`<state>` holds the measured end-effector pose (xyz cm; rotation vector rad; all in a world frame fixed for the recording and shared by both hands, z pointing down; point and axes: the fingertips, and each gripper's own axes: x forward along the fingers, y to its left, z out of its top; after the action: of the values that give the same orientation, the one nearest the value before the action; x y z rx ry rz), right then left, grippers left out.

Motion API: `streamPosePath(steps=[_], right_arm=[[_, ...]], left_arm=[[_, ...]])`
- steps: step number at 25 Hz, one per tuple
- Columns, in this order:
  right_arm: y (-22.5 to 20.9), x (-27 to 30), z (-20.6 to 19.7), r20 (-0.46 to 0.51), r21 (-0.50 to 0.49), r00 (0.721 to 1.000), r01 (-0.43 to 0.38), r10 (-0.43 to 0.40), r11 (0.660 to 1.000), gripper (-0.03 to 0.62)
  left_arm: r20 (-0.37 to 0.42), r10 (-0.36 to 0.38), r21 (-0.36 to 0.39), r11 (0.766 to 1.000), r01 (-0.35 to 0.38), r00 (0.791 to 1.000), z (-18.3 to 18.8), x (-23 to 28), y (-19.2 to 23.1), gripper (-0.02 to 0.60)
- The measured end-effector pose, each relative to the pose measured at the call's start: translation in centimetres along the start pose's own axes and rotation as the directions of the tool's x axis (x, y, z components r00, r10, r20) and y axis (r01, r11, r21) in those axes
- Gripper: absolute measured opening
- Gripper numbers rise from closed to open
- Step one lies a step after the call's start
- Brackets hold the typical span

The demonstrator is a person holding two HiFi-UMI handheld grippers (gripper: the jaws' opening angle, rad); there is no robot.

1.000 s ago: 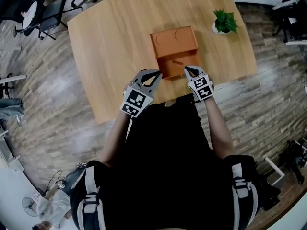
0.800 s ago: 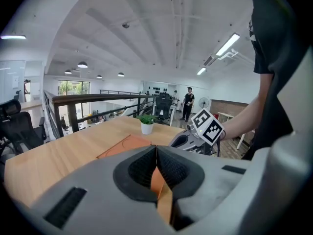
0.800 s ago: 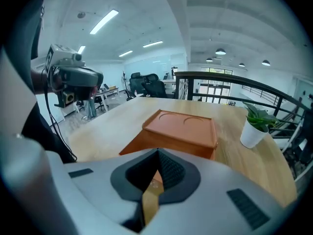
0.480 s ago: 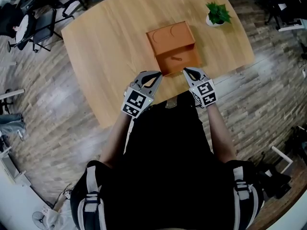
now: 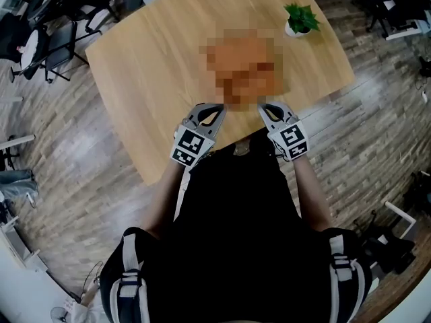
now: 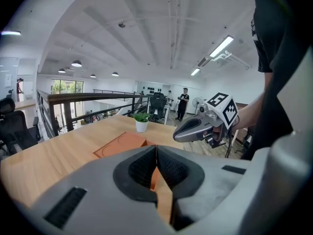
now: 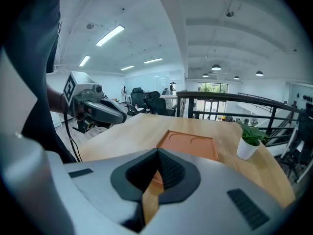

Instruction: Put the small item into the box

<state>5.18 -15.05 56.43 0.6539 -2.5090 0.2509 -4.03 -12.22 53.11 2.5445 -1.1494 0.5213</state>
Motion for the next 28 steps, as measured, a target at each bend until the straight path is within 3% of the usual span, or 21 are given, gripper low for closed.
streamPosePath(steps=[21,28], right_arm=[[-0.6,-0.6,1.5,0.04,-0.021,0.998,0.056,-0.055,0.998,0.025],[-0.8,-0.8,0.9,0.012,-0.039,0.998,0.057,-0.057,0.998,0.025]], left_arm=[[-0.002,-0.008,0.024,1.0,0.008,1.0,0.5,0.1,-0.5,0.023],[0.01,-0.006,0.031,0.999,0.005,1.0,1.1,0.3,-0.8,0.023]])
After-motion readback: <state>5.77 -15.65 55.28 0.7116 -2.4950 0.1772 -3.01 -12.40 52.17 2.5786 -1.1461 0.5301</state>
